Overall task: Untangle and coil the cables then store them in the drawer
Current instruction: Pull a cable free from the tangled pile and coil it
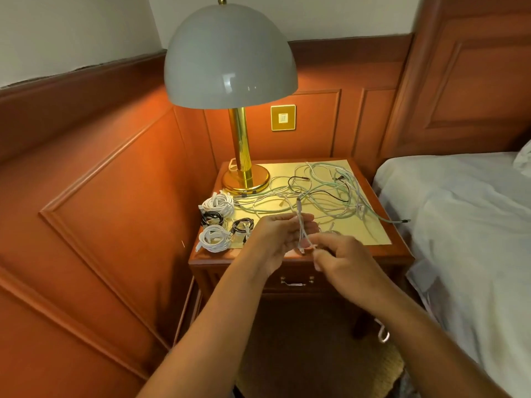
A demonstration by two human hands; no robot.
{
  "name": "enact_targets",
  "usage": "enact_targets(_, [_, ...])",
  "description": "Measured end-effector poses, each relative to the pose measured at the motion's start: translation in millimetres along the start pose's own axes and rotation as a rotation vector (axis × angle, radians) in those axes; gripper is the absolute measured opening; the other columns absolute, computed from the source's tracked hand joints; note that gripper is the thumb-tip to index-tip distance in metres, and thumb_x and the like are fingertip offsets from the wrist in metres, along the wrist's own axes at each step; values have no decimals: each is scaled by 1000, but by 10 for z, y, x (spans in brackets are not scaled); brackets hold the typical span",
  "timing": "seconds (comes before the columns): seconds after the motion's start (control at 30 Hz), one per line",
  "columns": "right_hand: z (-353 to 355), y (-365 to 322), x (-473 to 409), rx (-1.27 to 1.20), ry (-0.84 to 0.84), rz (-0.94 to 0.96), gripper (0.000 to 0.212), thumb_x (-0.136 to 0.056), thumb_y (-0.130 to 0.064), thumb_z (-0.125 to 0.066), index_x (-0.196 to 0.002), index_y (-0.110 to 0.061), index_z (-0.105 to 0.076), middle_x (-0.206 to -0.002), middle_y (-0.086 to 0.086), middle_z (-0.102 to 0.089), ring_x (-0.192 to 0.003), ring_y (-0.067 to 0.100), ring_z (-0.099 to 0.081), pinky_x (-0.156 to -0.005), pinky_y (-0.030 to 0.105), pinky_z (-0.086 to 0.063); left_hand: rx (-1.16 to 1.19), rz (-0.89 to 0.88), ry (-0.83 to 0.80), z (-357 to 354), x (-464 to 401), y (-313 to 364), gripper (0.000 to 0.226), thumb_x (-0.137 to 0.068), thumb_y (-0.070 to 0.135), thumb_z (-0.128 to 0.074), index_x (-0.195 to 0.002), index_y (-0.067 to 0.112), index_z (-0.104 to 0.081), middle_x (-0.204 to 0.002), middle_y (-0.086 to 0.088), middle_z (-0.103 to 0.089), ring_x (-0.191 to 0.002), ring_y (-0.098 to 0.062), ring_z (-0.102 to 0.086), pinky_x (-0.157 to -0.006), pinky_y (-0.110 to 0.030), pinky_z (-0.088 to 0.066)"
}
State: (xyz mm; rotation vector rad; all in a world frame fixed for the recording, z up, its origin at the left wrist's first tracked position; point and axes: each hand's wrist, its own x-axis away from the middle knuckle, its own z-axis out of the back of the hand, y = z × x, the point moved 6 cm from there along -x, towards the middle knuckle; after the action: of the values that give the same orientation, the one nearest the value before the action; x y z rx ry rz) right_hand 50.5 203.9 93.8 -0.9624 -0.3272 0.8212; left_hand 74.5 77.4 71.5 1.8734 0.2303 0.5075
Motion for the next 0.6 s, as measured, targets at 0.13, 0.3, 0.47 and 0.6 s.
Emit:
enact_targets(0.13, [-449, 494, 249, -460, -37, -213, 27, -101, -24, -46, -91, -8, -66, -59, 5, -51, -43, 15, -39, -42, 27, -33, 338, 76, 19, -31, 17, 77, 30, -97, -3, -33, -99, -10, -63, -83, -19, -72, -70, -22, -73, -68, -28, -59])
enact_targets(0.3, [-556, 899, 174, -548, -39, -334, 40, -102, -34, -42, -83, -5, -62, -53, -2, -39, -42, 8, -31, -41, 20, -28, 378, 77, 13, 11, 101, 194, 38, -92, 1, -28, -93, -9, -64, -80, -18, -72, -66, -22, -72, -62, -26, -58])
enact_targets(0.47, [-393, 976, -128, -540, -36, -304, 23, -102, -10, -43, -101, -7, -66, -68, 4, -46, -52, 11, -40, -48, 25, -38, 259, -30, -34, 45, 160, 291, 34, -100, 4, -33, -94, -5, -66, -71, -10, -69, -59, -15, -66, -59, -21, -57])
enact_targets(0.6, [25, 844, -377, -160, 157, -306, 47, -93, -46, -56, -77, -2, -63, -64, 5, -57, -43, 14, -45, -41, 23, -36, 132, -87, -169, -27, 272, 330, 28, -100, 4, -40, -96, -7, -66, -71, -10, -63, -59, -15, -58, -58, -20, -52])
